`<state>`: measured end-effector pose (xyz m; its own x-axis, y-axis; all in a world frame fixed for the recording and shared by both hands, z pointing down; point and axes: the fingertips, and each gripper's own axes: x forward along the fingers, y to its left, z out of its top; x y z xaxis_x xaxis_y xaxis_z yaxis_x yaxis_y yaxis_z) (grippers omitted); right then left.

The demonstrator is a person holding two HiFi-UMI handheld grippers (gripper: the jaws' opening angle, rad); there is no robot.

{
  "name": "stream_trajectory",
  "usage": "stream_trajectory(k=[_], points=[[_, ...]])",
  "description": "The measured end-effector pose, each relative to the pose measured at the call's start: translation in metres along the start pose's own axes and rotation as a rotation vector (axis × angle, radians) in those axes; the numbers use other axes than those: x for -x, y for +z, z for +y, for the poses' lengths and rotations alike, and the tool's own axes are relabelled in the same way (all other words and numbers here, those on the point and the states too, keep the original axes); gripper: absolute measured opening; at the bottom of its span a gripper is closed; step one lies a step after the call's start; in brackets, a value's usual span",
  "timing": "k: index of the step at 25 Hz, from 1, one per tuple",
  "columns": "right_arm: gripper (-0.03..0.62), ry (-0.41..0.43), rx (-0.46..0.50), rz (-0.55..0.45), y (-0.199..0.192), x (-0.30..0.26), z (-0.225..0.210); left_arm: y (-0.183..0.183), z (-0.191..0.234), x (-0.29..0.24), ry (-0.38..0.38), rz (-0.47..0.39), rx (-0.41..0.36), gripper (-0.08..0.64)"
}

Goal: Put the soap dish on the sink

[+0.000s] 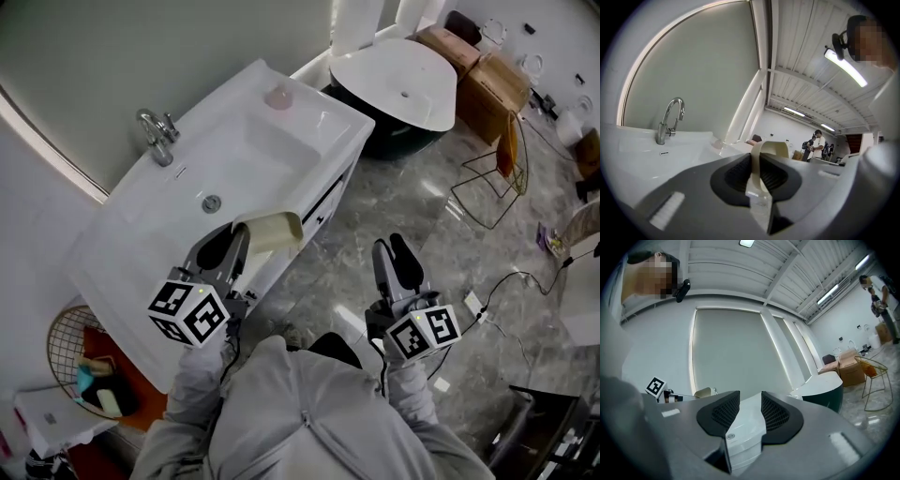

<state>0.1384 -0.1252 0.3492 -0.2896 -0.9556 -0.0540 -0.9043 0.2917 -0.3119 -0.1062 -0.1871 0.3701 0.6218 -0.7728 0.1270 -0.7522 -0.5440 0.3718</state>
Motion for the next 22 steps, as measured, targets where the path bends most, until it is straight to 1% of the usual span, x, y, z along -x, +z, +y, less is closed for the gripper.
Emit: stream_trajectory(k=[4, 8, 14, 16, 22], points=[[0.132, 0.018, -0.006, 0.026, -0.007, -0.04, -0.011, 0.007, 0.029, -0.035, 0.023, 0.01, 0.013, 0.1], [0.132, 0.044, -0.004, 0.044, -0.01, -0.078, -0.025, 0.009, 0.055, -0.069, 0.049, 0.02, 0.043, 0.1], [0.132, 0.103, 0.004, 0.075, -0.004, -0.139, -0.056, 0.005, 0.094, -0.127, 0.125, 0.043, 0.101, 0.1], [0.132, 0.127, 0.008, 0.092, -0.002, -0.161, -0.066, 0.001, 0.107, -0.149, 0.151, 0.053, 0.132, 0.1], [0.132, 0.188, 0.001, 0.15, -0.003, -0.219, -0.092, -0.019, 0.147, -0.216, 0.208, 0.089, 0.255, 0.1]])
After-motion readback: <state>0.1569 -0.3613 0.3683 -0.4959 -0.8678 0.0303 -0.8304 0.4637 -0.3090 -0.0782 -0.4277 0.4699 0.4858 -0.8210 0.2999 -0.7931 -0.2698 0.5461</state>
